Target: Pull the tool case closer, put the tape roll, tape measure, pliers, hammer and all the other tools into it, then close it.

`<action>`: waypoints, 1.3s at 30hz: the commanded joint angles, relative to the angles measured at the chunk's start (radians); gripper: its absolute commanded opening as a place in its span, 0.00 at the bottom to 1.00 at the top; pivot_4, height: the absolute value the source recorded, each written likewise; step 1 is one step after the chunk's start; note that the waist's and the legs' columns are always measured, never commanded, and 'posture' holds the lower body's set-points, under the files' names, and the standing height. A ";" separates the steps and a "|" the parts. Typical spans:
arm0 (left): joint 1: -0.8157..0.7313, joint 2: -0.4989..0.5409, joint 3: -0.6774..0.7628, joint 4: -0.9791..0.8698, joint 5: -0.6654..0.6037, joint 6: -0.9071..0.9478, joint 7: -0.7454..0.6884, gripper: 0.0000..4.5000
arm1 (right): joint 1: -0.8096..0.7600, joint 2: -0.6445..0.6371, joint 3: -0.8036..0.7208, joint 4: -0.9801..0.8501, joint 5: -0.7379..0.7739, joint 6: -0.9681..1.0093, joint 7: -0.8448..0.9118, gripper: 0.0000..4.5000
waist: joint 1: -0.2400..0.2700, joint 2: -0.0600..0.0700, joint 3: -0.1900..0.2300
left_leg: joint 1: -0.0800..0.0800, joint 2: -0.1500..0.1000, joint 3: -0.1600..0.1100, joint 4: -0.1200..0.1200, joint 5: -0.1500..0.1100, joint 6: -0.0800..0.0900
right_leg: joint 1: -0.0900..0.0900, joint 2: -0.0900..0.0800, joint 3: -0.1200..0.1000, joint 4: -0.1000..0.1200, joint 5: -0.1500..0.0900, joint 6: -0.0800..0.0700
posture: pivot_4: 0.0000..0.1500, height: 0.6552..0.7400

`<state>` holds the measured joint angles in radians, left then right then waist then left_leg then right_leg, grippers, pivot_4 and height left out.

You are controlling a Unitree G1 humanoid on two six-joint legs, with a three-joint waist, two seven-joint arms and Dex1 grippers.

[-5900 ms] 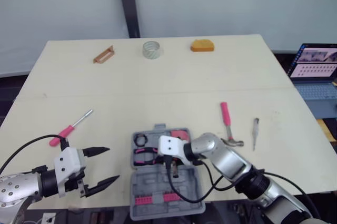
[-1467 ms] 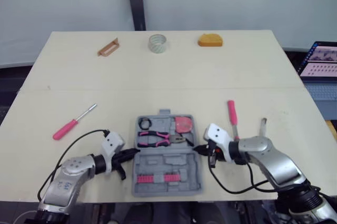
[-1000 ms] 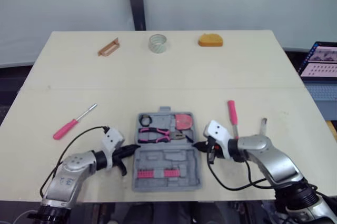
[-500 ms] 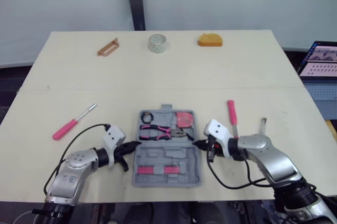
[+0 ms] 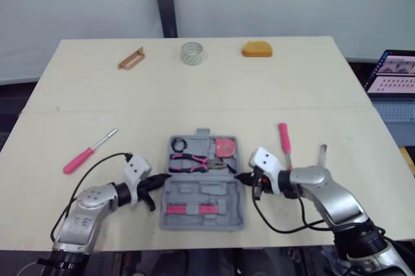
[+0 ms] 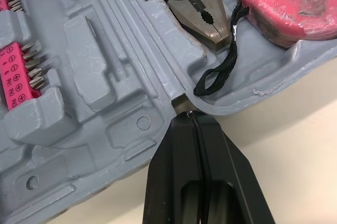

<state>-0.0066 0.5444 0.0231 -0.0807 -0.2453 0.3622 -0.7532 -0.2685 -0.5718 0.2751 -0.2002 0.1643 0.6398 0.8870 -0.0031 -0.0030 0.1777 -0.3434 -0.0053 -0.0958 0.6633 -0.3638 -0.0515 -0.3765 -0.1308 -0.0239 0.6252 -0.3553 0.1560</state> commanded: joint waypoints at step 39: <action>0.036 0.009 0.028 -0.073 -0.019 0.008 -0.005 0.00 | -0.016 0.055 0.044 -0.063 0.011 0.014 -0.008 0.00 | 0.001 0.000 0.000 | 0.000 0.000 0.000 0.000 0.000 0.000 | 0.000 0.000 0.000 0.000 0.000 0.000 | 1.00 1.00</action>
<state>0.0350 0.5639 0.0679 -0.1094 -0.2482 0.3796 -0.7507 -0.2788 -0.5350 0.3070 -0.2213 0.1542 0.6650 0.8774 -0.0026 -0.0030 0.1777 -0.3436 -0.0054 -0.0961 0.6631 -0.3638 -0.0515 -0.3766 -0.1309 -0.0239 0.6251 -0.3553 0.1560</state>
